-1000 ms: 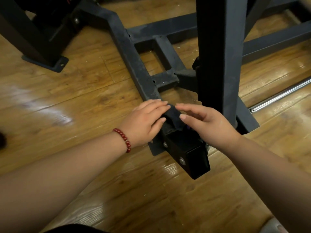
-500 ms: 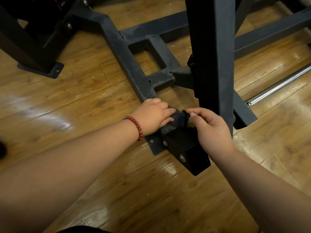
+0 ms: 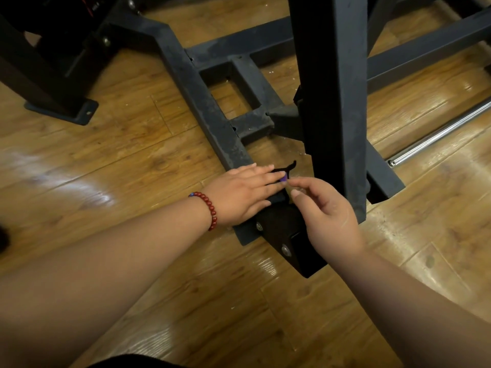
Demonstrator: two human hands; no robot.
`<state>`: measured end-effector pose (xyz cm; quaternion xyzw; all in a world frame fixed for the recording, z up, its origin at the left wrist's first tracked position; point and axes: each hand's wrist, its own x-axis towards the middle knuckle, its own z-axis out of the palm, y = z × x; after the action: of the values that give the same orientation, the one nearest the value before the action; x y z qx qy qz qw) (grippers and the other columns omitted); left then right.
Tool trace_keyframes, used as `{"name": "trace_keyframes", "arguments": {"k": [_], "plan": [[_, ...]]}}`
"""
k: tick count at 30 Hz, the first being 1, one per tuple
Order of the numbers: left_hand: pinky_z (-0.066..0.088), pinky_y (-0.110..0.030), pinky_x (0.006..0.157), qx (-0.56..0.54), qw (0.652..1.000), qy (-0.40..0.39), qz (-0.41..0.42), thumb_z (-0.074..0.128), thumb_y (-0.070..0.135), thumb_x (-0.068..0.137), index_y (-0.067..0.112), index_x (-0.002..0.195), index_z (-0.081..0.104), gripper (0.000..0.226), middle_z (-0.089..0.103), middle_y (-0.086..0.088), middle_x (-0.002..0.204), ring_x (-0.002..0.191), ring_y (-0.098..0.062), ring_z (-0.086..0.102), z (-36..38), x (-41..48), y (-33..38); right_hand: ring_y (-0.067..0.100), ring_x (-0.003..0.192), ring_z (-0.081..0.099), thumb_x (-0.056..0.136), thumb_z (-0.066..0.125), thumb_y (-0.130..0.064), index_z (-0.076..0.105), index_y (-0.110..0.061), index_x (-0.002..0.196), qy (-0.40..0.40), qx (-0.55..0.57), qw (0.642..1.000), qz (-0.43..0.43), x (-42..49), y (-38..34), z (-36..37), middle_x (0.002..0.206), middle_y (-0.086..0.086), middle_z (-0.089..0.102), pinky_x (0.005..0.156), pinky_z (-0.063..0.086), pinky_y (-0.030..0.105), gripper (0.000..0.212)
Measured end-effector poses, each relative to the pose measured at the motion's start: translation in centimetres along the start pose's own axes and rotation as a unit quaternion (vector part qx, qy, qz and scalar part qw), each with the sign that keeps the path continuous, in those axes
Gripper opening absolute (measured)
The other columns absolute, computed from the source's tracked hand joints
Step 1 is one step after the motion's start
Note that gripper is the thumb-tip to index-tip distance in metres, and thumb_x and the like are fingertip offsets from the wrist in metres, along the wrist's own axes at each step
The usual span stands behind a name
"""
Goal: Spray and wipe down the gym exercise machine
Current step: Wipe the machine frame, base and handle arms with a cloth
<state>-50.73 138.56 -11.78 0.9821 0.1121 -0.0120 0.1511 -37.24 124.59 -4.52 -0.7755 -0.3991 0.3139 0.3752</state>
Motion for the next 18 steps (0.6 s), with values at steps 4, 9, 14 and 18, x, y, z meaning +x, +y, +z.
{"name": "trace_keyframes", "arguments": {"k": [4, 9, 14, 18], "plan": [[0.007, -0.036, 0.117, 0.01, 0.997, 0.042, -0.065, 0.028, 0.036, 0.098, 0.019, 0.147, 0.04, 0.054, 0.038, -0.002, 0.154, 0.145, -0.023, 0.028, 0.1, 0.4, -0.4, -0.009, 0.106, 0.053, 0.093, 0.06, -0.027, 0.066, -0.029, 0.115, 0.02, -0.041, 0.999, -0.022, 0.0, 0.4, 0.3, 0.104, -0.026, 0.059, 0.083, 0.043, 0.006, 0.023], [0.02, -0.04, 0.115, -0.031, 0.997, 0.055, -0.044, 0.029, 0.031, 0.097, 0.016, 0.139, 0.052, 0.049, 0.051, -0.003, 0.144, 0.139, -0.025, 0.039, 1.3, -0.3, 1.6, -0.006, 0.105, 0.056, 0.092, 0.06, -0.028, 0.064, -0.032, 0.113, 0.011, -0.041, 0.999, -0.026, 0.0, 0.2, 0.2, 0.103, -0.027, 0.058, 0.087, 0.047, 0.016, 0.021], [0.005, -0.036, 0.119, -0.024, 0.987, 0.078, -0.136, 0.034, 0.029, 0.1, 0.02, 0.147, 0.04, 0.048, 0.037, 0.0, 0.154, 0.146, -0.019, 0.023, -0.7, 0.5, -3.0, -0.014, 0.103, 0.051, 0.092, 0.059, -0.031, 0.063, -0.024, 0.121, -0.006, -0.102, 0.993, -0.063, -0.3, -0.1, 0.1, 0.105, -0.029, 0.053, 0.087, 0.041, 0.006, 0.03], [0.009, -0.04, 0.12, -0.054, 0.99, 0.082, -0.099, 0.031, 0.031, 0.098, 0.02, 0.144, 0.045, 0.049, 0.04, -0.001, 0.152, 0.146, -0.021, 0.025, 0.0, -0.1, -1.1, -0.007, 0.105, 0.046, 0.092, 0.061, -0.026, 0.063, -0.017, 0.122, 0.001, -0.148, 0.983, -0.106, -0.4, -0.6, 0.5, 0.112, -0.017, 0.055, 0.087, 0.031, -0.004, 0.032]]}}
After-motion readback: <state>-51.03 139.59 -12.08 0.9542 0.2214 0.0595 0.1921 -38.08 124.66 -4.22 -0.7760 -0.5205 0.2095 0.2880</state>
